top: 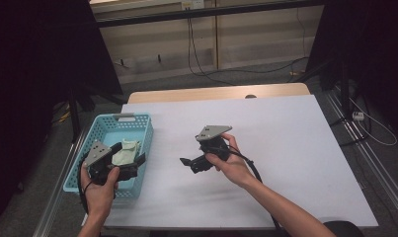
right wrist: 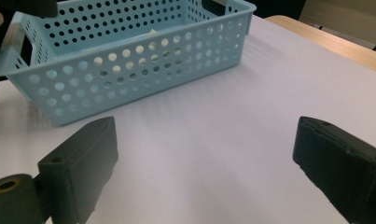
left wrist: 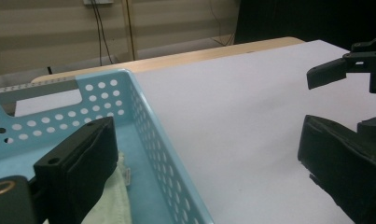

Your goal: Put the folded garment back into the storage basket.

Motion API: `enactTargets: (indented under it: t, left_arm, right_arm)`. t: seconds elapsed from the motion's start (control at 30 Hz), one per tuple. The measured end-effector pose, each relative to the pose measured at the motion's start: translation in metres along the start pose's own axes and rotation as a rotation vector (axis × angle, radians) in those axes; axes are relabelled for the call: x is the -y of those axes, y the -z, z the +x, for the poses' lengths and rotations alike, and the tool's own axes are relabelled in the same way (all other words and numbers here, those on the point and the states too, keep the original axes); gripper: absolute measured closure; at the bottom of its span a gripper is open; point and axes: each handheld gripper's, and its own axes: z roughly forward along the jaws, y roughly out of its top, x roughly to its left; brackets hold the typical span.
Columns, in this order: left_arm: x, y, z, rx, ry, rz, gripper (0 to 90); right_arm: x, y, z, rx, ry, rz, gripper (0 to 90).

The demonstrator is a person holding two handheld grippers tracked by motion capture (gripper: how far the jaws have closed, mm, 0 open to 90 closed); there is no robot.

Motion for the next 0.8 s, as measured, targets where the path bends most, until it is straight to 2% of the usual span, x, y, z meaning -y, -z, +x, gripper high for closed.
enactTargets:
  t: [0.23, 0.47, 0.53, 0.6, 0.8]
  left_arm:
    - [0.006, 0.002, -0.009, 0.021, 0.009, -0.002, 5.2]
    - [0.012, 0.004, -0.016, 0.012, 0.01, -0.016, 5.2]
    - [0.015, 0.006, -0.02, 0.0, 0.006, -0.018, 5.2]
    - [0.017, 0.006, -0.023, 0.02, 0.008, -0.024, 5.2]
    - [0.02, 0.005, -0.026, 0.022, -0.001, -0.039, 5.1]
  right_arm:
    - [0.013, 0.016, -0.003, 0.023, -0.022, -0.007, 6.4]
    - [0.031, 0.032, -0.006, 0.036, -0.045, -0.004, 6.5]
    - [0.036, 0.037, -0.008, 0.052, -0.057, 0.001, 6.5]
    - [0.04, 0.043, -0.011, 0.072, -0.074, 0.001, 6.5]
    - [0.053, 0.058, -0.016, 0.112, -0.098, 0.001, 6.5]
